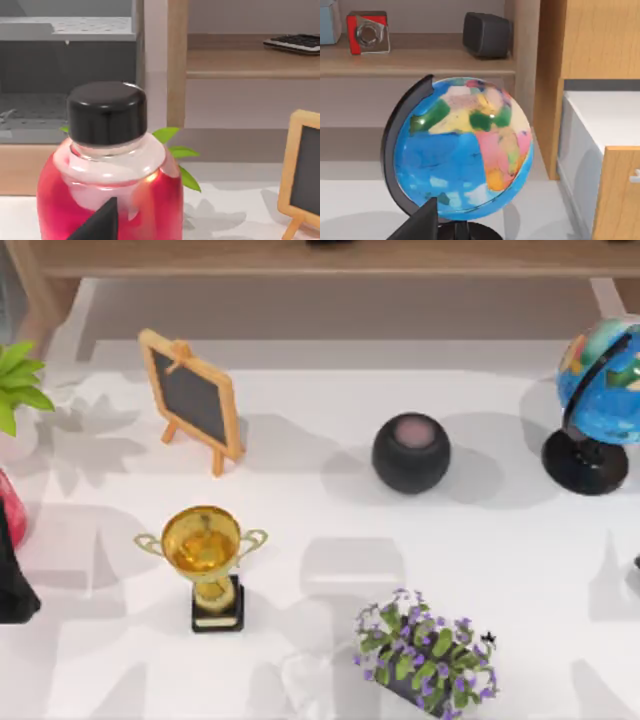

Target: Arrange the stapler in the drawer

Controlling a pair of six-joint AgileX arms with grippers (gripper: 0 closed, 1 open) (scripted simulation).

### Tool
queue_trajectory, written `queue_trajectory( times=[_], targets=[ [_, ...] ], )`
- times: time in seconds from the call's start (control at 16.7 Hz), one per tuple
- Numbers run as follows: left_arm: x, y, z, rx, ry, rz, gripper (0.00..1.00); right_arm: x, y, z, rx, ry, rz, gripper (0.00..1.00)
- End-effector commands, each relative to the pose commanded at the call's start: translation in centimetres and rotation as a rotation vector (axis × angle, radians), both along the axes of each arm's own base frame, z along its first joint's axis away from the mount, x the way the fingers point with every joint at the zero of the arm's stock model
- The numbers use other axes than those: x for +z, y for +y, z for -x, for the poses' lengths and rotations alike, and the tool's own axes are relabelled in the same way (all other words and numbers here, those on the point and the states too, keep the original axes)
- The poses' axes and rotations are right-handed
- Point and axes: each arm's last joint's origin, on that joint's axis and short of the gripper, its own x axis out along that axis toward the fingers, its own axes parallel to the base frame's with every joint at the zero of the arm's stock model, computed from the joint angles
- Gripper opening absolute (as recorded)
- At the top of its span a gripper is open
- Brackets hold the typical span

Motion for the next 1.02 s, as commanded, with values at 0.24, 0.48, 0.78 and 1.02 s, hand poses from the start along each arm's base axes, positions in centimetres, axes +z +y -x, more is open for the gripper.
queue_trajectory(
  times=[0.24, 0.48, 0.78, 1.02],
  targets=[
    [0.0, 0.0, 0.0, 0.000, 0.000, 0.000, 1.00, 0.4, 0.0, 0.0, 0.000, 0.030, 0.013, 1.00],
    [0.0, 0.0, 0.0, 0.000, 0.000, 0.000, 1.00, 2.4, 0.0, -0.8, 0.007, 0.204, 0.078, 1.00],
    [0.0, 0.0, 0.0, 0.000, 0.000, 0.000, 1.00, 5.1, 0.0, -4.4, 0.055, 0.597, 0.197, 1.00],
    [0.0, 0.0, 0.0, 0.000, 0.000, 0.000, 1.00, 5.4, -0.1, -9.4, 0.145, 0.959, 0.287, 1.00]
  ],
)
